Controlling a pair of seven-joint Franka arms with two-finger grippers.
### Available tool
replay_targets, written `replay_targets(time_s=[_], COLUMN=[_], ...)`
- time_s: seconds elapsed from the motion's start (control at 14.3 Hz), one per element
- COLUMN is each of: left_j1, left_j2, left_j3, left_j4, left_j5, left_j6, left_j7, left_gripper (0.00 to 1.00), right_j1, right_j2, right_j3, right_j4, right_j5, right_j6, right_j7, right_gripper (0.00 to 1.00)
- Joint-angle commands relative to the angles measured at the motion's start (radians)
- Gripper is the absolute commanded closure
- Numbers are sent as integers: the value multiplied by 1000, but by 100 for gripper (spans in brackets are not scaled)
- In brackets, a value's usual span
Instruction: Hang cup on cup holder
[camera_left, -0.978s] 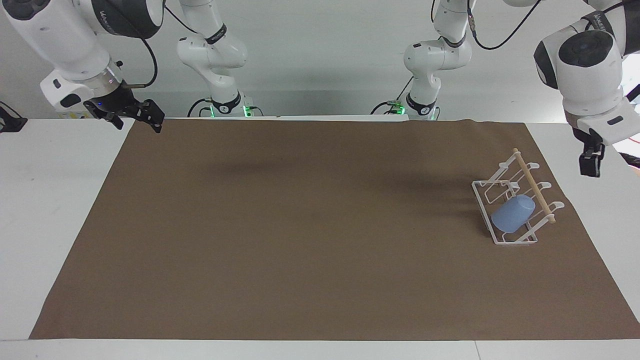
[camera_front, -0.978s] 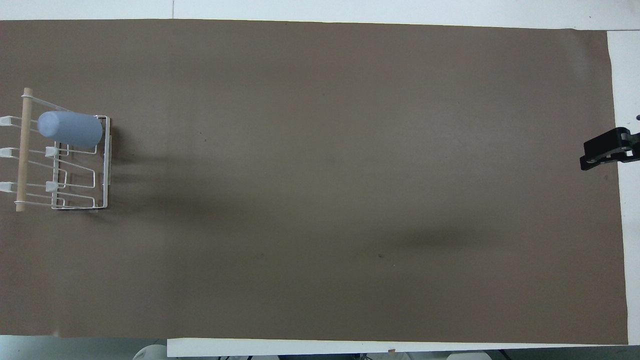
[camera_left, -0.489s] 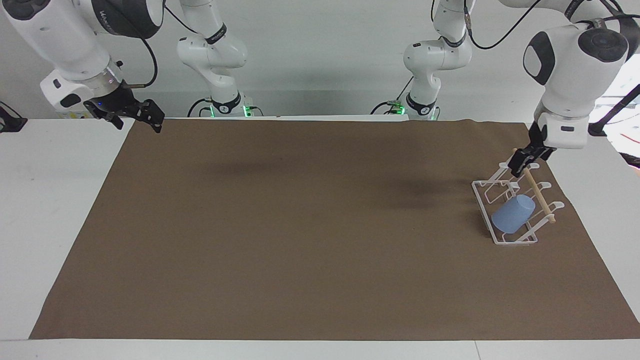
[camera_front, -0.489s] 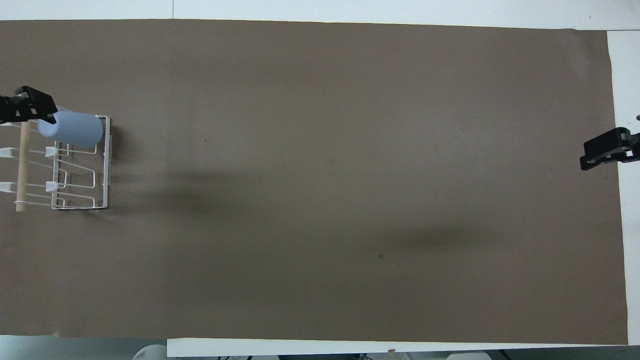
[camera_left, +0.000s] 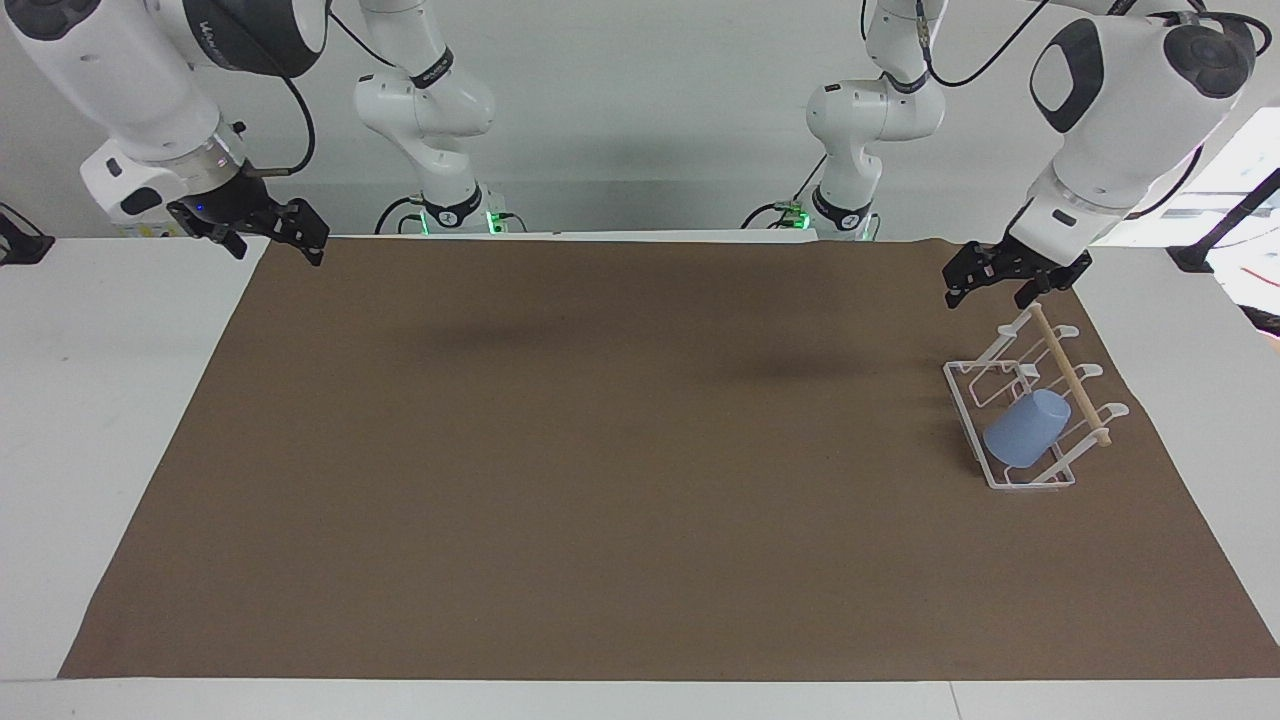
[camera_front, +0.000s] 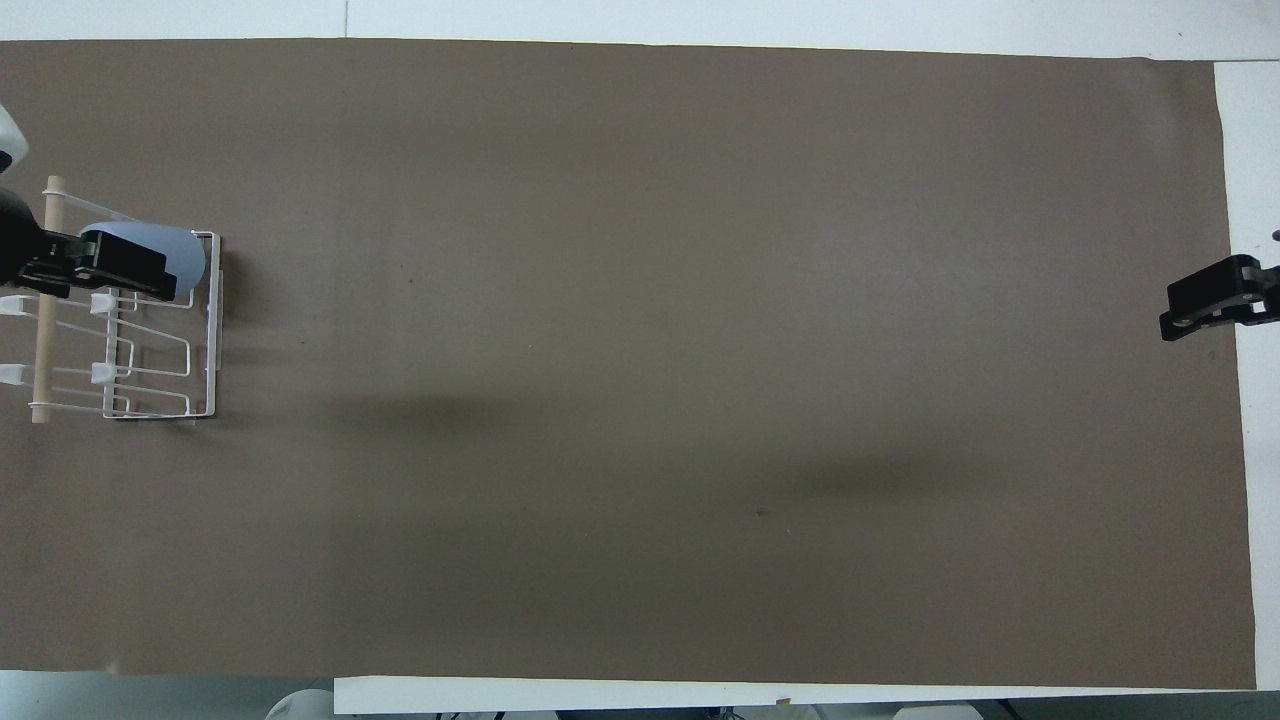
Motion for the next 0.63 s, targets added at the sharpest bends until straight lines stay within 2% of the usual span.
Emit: replay_targets(time_s=[0.0, 0.21, 0.35, 0.56], left_j1=[-12, 7, 62, 64], left_j2=[39, 30, 29, 29], left_j3=[18, -28, -86, -88], left_j4=[71, 73, 73, 75], left_j5=[13, 91, 95, 93], left_j6=[-25, -30, -31, -33], left_j7=[40, -73, -92, -115], left_gripper=[0, 0, 0, 0], right_j1=[-5, -5, -5, -5], right_j2=[-17, -19, -17, -17], right_j3=[1, 1, 1, 1], right_j4=[-21, -21, -21, -21], right_j5=[18, 18, 18, 18], right_j6=[8, 8, 8, 8], right_j7=[-18, -18, -18, -18], right_gripper=[0, 0, 0, 0])
